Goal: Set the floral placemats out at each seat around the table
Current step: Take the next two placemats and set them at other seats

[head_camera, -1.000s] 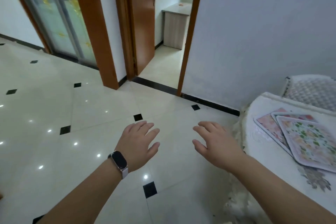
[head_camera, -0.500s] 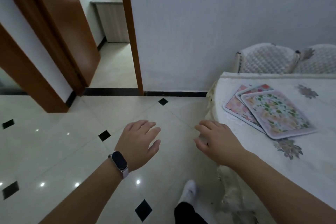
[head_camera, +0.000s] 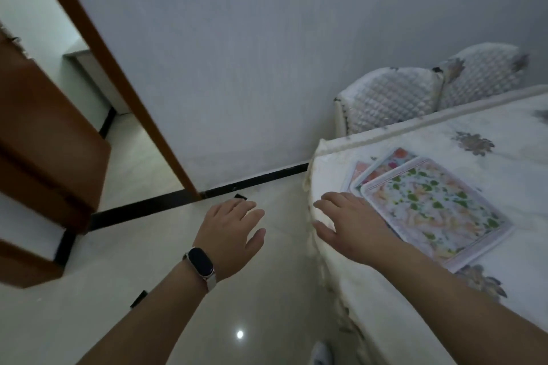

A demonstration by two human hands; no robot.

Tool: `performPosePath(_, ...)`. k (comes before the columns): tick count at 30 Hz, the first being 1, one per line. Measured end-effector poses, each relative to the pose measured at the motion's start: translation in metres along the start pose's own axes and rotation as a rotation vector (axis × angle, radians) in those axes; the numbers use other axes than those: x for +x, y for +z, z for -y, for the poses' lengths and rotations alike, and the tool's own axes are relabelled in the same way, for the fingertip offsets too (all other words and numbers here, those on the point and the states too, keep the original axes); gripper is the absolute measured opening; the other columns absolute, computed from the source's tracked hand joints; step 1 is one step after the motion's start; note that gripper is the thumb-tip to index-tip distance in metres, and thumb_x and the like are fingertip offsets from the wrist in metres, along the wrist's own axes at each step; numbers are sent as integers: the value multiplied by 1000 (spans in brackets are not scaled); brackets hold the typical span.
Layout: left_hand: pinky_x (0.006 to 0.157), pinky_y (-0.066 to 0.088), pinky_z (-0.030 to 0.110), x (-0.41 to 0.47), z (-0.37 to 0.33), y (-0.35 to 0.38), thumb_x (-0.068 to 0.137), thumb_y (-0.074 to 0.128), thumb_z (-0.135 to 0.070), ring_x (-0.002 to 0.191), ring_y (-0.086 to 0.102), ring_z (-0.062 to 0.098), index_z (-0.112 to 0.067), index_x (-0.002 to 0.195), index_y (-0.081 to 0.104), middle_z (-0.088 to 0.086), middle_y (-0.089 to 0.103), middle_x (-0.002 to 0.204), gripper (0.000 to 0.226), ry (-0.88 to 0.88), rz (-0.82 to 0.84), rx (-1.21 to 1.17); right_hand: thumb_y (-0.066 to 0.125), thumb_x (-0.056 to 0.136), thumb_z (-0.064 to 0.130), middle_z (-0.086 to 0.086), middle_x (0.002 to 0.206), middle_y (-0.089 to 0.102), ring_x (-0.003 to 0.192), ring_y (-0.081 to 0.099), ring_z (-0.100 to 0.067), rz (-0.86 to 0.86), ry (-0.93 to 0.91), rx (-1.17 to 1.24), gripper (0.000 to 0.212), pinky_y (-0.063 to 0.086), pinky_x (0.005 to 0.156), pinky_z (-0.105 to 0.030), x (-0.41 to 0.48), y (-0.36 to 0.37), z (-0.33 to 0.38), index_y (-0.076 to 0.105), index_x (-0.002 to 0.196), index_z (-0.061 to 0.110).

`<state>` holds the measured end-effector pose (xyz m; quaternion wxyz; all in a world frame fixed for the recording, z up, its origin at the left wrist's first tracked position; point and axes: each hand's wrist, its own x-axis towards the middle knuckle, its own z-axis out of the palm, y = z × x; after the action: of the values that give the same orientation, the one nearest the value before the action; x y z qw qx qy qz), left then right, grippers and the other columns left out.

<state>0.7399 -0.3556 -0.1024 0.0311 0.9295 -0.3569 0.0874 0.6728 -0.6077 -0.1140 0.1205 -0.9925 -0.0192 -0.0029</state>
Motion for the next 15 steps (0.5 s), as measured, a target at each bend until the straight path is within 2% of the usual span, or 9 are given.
performPosePath(4,86,49,40,66,-21,14,87,44,-45,105,62,21,-24,110,68,-2,68,112,39,114,-3,-32,42,94,50,4,136,54,123,50,-22,-43,115,-30,47,39,99,-40,5,-13,-53,54,132,25)
performPosePath(8,80,51,38,119,-47,33,83,46,-45,98,64,21,-24,102,70,-4,69,105,37,244,-5,-77,30,90,55,3,131,57,119,53,-21,-49,259,-7,57,42,97,-39,-12,-14,-91,57,130,25)
performPosePath(11,79,50,38,156,-66,51,81,49,-44,100,63,22,-24,103,69,-3,69,106,36,342,29,-128,33,91,53,3,129,58,115,54,-21,-71,360,8,53,42,94,-38,-29,-11,-113,58,128,25)
performPosePath(15,78,51,37,195,-86,74,81,49,-44,98,64,21,-24,101,71,-3,70,105,36,458,75,-148,33,95,55,6,138,50,125,46,-18,-29,488,23,51,37,101,-37,-46,-5,-132,51,135,29)
